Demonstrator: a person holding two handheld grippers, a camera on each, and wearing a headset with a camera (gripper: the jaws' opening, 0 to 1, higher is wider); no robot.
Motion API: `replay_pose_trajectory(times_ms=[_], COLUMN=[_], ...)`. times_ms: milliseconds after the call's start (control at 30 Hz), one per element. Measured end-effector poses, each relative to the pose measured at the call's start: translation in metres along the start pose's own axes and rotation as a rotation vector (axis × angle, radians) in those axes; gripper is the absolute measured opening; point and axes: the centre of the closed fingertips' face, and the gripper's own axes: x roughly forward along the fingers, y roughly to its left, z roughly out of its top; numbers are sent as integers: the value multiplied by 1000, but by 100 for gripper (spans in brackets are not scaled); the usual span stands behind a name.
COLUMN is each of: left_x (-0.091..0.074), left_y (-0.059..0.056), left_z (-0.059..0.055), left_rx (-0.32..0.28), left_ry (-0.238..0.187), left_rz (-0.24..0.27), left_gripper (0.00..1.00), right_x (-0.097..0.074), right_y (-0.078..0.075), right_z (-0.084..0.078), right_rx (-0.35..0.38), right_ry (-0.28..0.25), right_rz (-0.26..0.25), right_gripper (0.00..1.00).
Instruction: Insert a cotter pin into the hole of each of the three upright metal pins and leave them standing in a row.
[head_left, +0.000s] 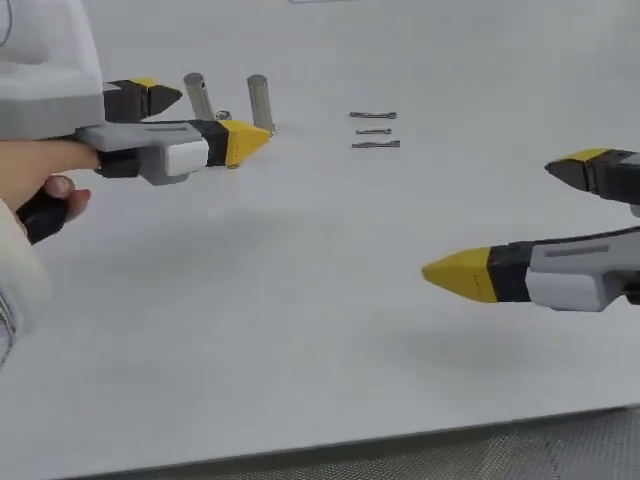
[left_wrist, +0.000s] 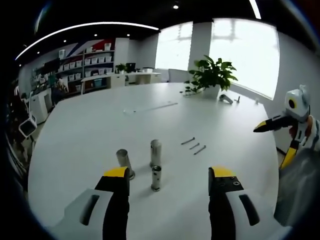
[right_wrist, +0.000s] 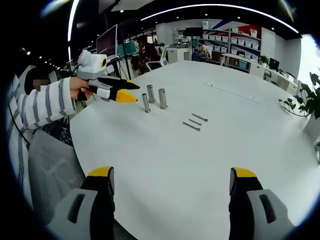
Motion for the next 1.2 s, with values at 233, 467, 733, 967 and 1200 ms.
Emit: replay_pose_trajectory(times_ms=[233,467,733,967,1200], left_x=[16,27,35,41,44], left_y=[5,6,12,12,14], left_z=[-8,-14,-22,-33,-37], left_rx=[-10,-11,9,12,-24], left_ry=[25,40,60,92,83], left_rz=[-16,-29,-19,-18,-4], left_gripper=[52,46,39,34,25], right_x=[-2,0,8,10,10], right_y=[-1,3,6,10,7], right_z=[-3,-4,-13,-13,-15], right_rx=[11,26,34,47,67], right_ry=[7,-3,20,19,20], right_rz=[-5,8,18,29,14], right_gripper=[94,94,94,94,94])
